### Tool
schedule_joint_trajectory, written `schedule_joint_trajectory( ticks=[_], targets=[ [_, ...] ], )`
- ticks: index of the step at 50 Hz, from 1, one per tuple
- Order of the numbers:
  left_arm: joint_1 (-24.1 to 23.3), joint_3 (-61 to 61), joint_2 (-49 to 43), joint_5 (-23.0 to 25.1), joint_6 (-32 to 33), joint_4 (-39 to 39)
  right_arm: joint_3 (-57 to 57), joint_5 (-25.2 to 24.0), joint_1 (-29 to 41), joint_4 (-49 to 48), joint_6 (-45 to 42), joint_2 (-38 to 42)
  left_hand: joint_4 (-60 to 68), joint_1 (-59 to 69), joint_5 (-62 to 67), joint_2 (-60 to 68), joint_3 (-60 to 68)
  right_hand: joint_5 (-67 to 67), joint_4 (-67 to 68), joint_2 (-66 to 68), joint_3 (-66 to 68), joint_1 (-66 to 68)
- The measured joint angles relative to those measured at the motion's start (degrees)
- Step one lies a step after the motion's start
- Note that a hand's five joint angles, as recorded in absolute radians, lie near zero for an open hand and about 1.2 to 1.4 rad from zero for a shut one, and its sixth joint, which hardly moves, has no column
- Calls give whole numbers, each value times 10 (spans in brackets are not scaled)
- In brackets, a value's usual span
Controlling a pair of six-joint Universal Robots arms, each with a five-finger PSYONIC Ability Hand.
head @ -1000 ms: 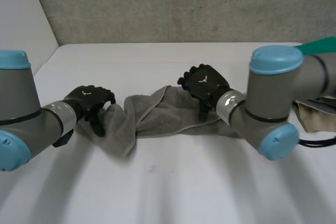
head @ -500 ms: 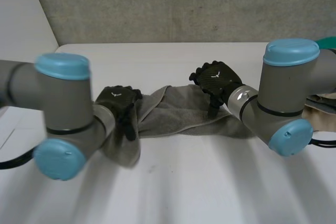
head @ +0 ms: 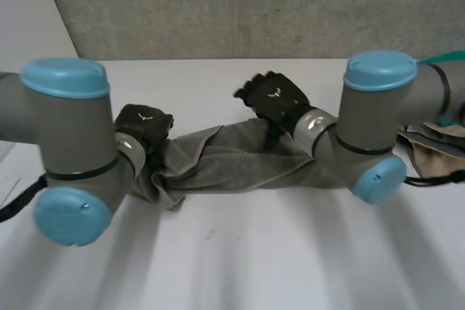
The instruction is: Fold the laundry.
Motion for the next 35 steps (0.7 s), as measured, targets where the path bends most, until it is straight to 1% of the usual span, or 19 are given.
schedule_joint_trajectory(
  ticks=[3, 5, 7, 10, 12, 13, 14, 15, 17, 19, 21, 22, 23, 26, 28, 30, 32, 33, 35],
  targets=[
    [-6, -19, 44, 21, 32, -25, -60, -33, 10, 7, 18, 35, 0, 0, 0, 2, 0, 0, 0, 0, 0, 0],
    [-8, -27, 60, 29, 43, -32, -75, -42, 13, 10, 22, 45, 0, 0, 0, 2, 0, 0, 0, 0, 0, 0],
    [-10, -47, 96, 46, 61, -43, -130, -73, 24, 34, 33, 84, 0, 0, 0, 2, 0, 1, 0, 0, 0, 0],
    [-10, -65, 127, 61, 71, -47, -175, -99, 34, 62, 36, 120, 0, 0, 0, 2, 0, 30, 15, 25, 25, 17],
    [-9, -76, 142, 68, 75, -48, -208, -113, 41, 81, 35, 151, 0, 0, 0, 2, 0, 141, 119, 131, 130, 123],
    [-8, -79, 146, 70, 75, -48, -213, -115, 43, 84, 34, 156, 0, 0, 0, 2, 0, 158, 136, 148, 146, 141],
    [-4, -84, 153, 74, 77, -47, -239, -120, 48, 95, 33, 179, 0, 0, 0, 2, 0, 295, 274, 292, 287, 296],
    [0, -86, 156, 77, 77, -46, -259, -120, 51, 100, 31, 196, 0, 0, 0, 2, 0, 376, 368, 390, 381, 380],
    [8, -87, 157, 80, 80, -44, -283, -114, 52, 102, 31, 212, 0, 0, 0, 2, 0, 503, 486, 503, 495, 492],
    [20, -83, 155, 85, 85, -39, -315, -98, 52, 99, 31, 228, 1, 0, 0, 2, 0, 539, 528, 531, 533, 510],
    [36, -70, 150, 96, 96, -27, -358, -65, 49, 85, 36, 237, 2, 0, 0, 2, 0, 540, 533, 531, 537, 510],
    [39, -68, 150, 98, 98, -25, -363, -60, 49, 82, 37, 237, 2, 0, 0, 2, 0, 540, 533, 531, 537, 510],
    [51, -52, 146, 109, 108, -12, -392, -29, 45, 65, 46, 234, 2, 0, 0, 2, 0, 540, 533, 531, 537, 510],
    [72, -8, 140, 134, 123, 22, -430, 37, 37, 18, 70, 212, 3, 0, 0, 2, 0, 540, 533, 531, 537, 510],
    [83, 31, 138, 152, 129, 53, -439, 87, 31, -24, 89, 181, 3, 0, 0, 2, 5, 540, 533, 531, 537, 510],
    [93, 91, 134, 171, 123, 96, -425, 132, 22, -75, 107, 132, 3, 0, 0, 2, 10, 540, 533, 531, 537, 510],
    [98, 135, 129, 181, 110, 125, -395, 152, 16, -108, 116, 89, 3, 0, 0, 2, 10, 540, 533, 531, 537, 510],
    [99, 144, 128, 183, 106, 130, -385, 155, 14, -115, 118, 78, 3, 0, 0, 2, 10, 541, 533, 531, 537, 510],
    [102, 199, 116, 189, 75, 152, -323, 158, 8, -147, 125, 22, 3, 0, 0, 2, 10, 543, 533, 531, 537, 510]
  ],
)
